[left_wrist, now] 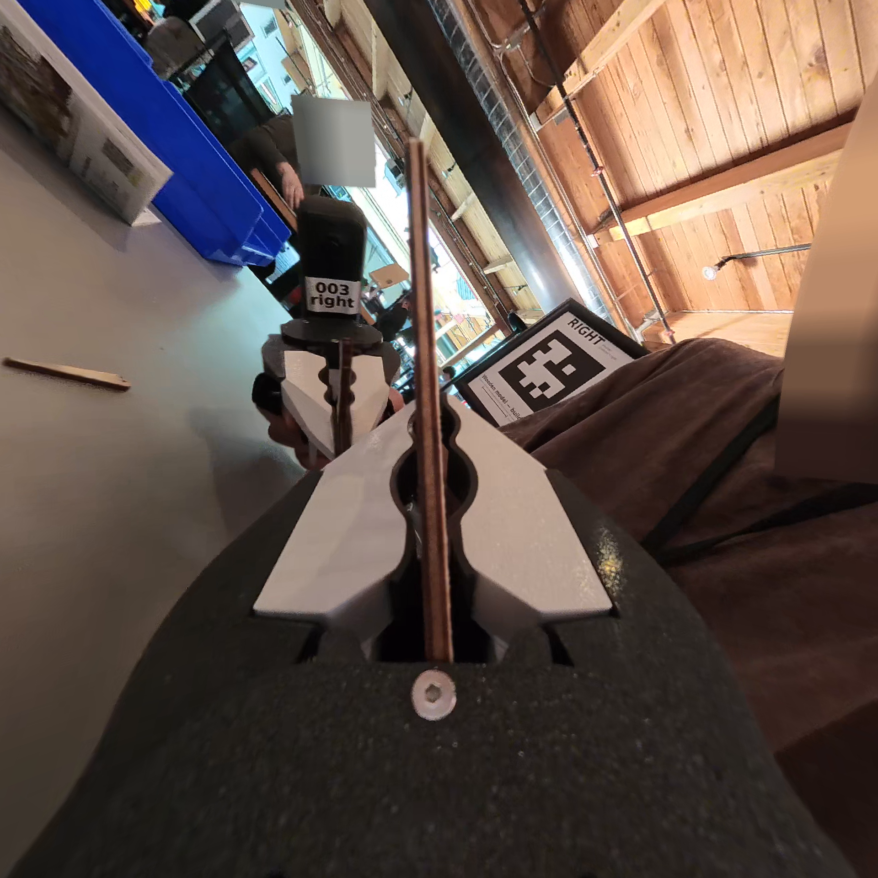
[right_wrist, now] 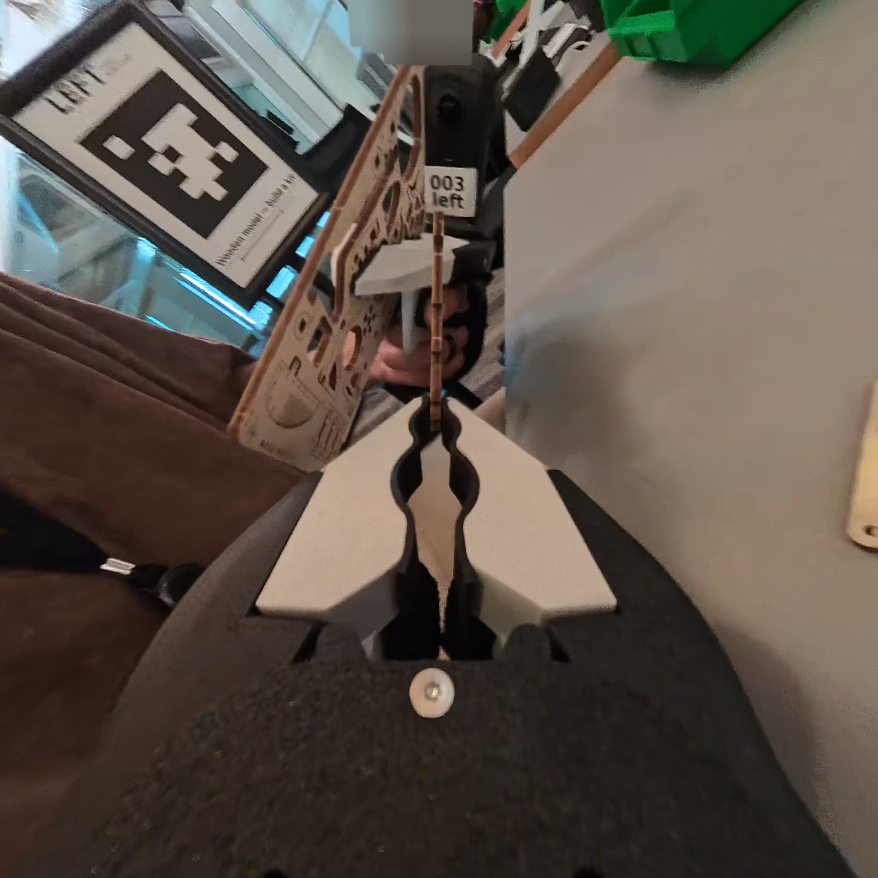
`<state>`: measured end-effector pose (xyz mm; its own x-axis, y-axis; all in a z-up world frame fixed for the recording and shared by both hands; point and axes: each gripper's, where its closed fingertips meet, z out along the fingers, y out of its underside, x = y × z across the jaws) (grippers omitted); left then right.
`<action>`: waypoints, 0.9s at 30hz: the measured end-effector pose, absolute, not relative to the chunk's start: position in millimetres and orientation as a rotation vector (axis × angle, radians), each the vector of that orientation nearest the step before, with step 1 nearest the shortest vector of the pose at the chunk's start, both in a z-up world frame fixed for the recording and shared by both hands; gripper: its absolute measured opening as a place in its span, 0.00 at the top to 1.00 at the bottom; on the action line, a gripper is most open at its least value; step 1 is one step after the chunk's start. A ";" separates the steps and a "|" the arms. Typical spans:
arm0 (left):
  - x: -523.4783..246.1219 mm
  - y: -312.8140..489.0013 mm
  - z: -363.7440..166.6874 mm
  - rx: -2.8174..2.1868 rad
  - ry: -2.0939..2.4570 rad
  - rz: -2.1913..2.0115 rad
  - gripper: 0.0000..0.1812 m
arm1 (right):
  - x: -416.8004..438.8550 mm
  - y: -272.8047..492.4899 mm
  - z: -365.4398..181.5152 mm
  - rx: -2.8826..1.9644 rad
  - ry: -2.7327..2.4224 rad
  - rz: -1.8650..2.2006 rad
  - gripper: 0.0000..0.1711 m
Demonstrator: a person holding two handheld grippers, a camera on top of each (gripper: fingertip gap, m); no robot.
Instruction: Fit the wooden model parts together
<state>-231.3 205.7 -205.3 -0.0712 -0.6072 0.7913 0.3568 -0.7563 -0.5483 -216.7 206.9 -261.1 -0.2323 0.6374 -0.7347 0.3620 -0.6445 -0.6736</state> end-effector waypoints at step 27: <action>-348.3 376.5 -319.0 -2.844 0.538 -1.174 0.82 | -115.7 298.7 -333.0 -2.448 -0.900 1.355 0.98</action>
<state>-348.3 376.5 -319.0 0.6584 -0.3201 0.6812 -0.3067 -0.9406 -0.1457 -115.7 298.7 -333.0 0.3936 0.5973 -0.6988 0.4122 -0.7941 -0.4466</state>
